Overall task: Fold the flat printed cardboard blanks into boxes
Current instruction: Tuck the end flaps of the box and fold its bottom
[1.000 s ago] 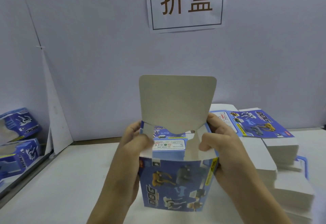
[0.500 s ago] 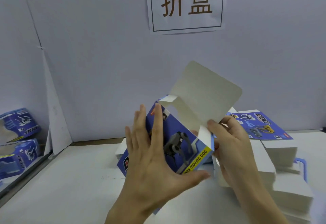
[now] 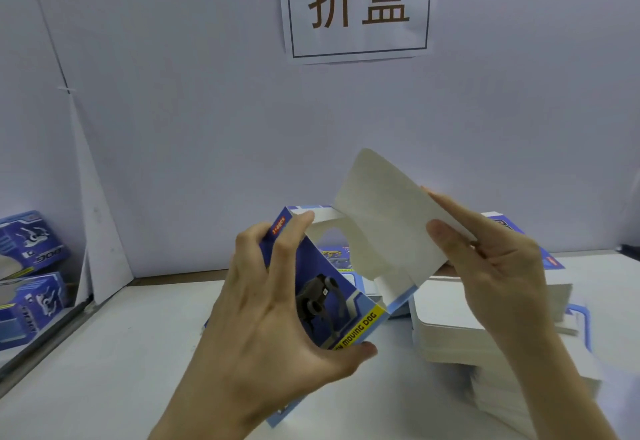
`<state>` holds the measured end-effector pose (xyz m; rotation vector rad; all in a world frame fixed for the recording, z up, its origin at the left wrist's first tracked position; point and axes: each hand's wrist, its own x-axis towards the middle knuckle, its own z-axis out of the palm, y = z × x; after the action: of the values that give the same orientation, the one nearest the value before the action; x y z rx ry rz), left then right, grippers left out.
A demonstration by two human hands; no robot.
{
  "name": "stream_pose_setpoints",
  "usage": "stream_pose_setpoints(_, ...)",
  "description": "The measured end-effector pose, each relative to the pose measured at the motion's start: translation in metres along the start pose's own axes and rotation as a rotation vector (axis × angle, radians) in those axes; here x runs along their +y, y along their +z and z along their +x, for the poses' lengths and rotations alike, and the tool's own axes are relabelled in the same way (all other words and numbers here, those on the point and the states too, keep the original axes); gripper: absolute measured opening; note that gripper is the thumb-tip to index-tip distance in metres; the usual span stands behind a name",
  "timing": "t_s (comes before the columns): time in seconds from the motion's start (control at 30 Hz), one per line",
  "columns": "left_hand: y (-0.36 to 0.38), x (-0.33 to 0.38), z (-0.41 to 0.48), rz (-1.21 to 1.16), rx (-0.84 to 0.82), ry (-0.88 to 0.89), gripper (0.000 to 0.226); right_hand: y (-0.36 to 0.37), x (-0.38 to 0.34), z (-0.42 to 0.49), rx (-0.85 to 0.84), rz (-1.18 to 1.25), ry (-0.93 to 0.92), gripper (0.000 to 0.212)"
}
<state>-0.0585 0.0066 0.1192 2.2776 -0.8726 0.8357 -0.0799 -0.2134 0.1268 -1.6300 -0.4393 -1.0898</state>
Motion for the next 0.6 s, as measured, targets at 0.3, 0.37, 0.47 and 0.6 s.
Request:
stream_pose_setpoints(0.3,0.0,0.002,0.002,0.027,0.05,0.015,0.115,0.009,0.003,-0.009,-0.354,-0.032,0.247,0.02)
stream_pose_setpoints(0.37,0.0,0.001,0.003,0.038,0.074,0.03,0.112,0.011,0.004,-0.011,-0.326,-0.074,0.283,0.021)
stream_pose_setpoints(0.47,0.001,0.001,0.002,0.009,0.064,0.006,0.112,0.006,-0.003,-0.009,-0.565,-0.075,0.222,0.045)
stream_pose_setpoints(0.6,0.006,0.003,0.0,0.039,-0.015,-0.022,0.113,0.005,-0.011,-0.007,-0.593,0.151,0.32,0.055)
